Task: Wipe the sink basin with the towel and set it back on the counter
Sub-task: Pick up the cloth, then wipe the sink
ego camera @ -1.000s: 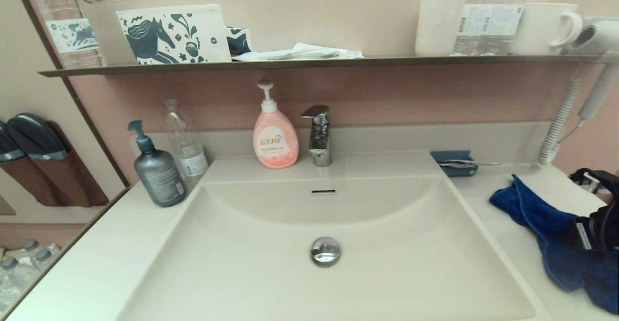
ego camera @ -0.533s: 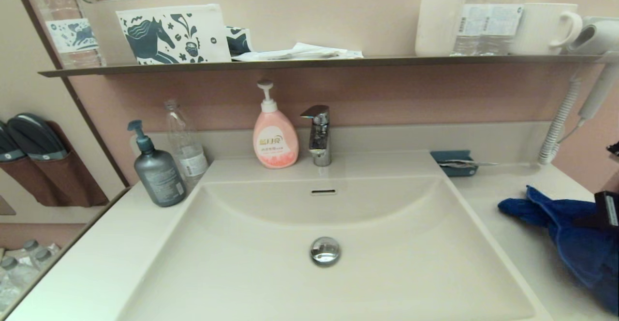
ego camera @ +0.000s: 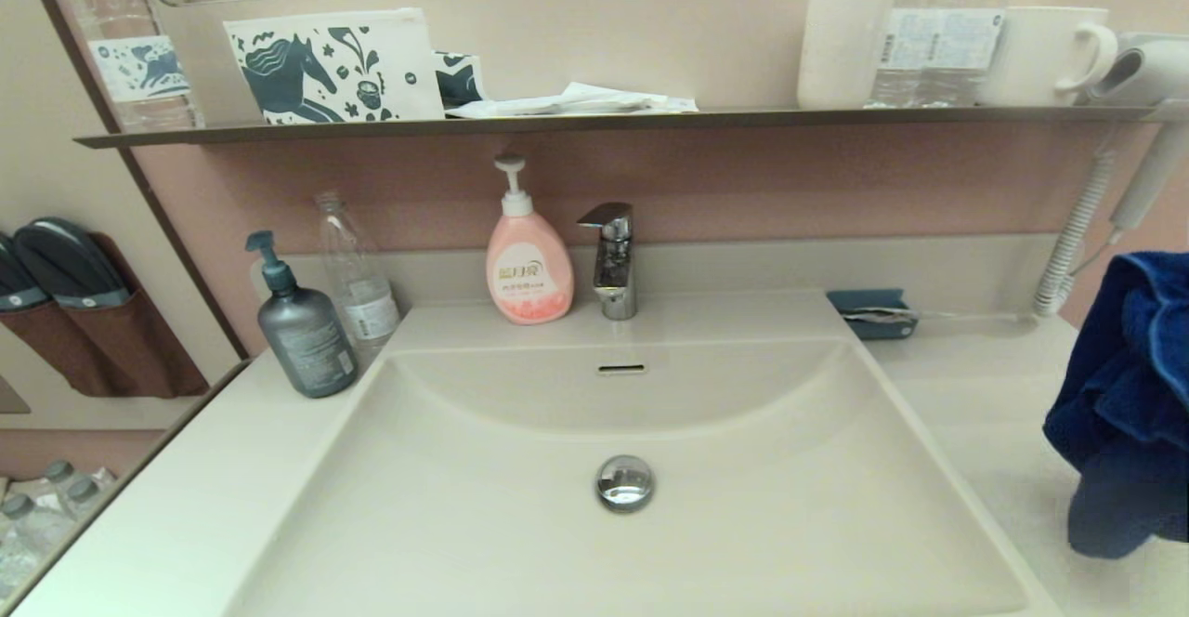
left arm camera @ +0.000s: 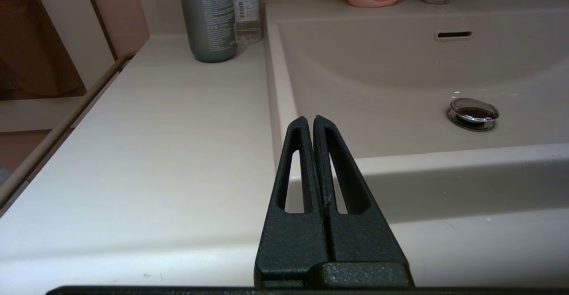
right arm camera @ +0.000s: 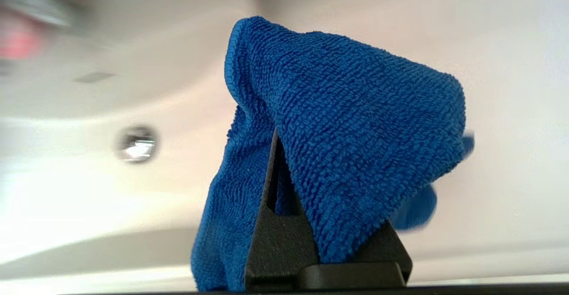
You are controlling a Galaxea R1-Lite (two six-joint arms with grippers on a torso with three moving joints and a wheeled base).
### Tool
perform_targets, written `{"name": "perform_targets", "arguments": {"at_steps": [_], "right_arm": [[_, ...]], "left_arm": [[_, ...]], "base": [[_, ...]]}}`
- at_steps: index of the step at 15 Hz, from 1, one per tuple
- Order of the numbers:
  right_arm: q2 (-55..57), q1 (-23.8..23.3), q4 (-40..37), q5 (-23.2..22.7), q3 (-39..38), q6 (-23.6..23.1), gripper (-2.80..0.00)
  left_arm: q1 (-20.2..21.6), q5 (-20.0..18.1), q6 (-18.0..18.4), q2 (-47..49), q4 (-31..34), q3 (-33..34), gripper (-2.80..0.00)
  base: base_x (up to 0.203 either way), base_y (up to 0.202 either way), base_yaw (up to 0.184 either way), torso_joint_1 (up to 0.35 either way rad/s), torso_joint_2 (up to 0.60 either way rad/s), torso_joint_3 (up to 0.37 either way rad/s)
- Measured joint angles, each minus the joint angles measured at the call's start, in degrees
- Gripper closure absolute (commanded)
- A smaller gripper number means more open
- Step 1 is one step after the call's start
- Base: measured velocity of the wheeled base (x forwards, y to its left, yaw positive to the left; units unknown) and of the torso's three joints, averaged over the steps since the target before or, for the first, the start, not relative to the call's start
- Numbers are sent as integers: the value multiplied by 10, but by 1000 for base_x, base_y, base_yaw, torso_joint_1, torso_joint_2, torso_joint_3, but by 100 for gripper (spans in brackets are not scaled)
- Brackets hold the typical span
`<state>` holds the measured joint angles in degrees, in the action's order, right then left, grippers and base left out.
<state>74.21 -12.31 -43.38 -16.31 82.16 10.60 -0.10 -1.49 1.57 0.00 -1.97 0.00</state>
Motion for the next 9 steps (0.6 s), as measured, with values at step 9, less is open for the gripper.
{"name": "perform_targets", "arguments": {"at_steps": [9], "right_arm": [[26, 289, -51, 178, 146, 160, 0]], "left_arm": [[0, 0, 0, 0, 0, 0, 0]], "base": [[0, 0, 0, 0, 0, 0]]}}
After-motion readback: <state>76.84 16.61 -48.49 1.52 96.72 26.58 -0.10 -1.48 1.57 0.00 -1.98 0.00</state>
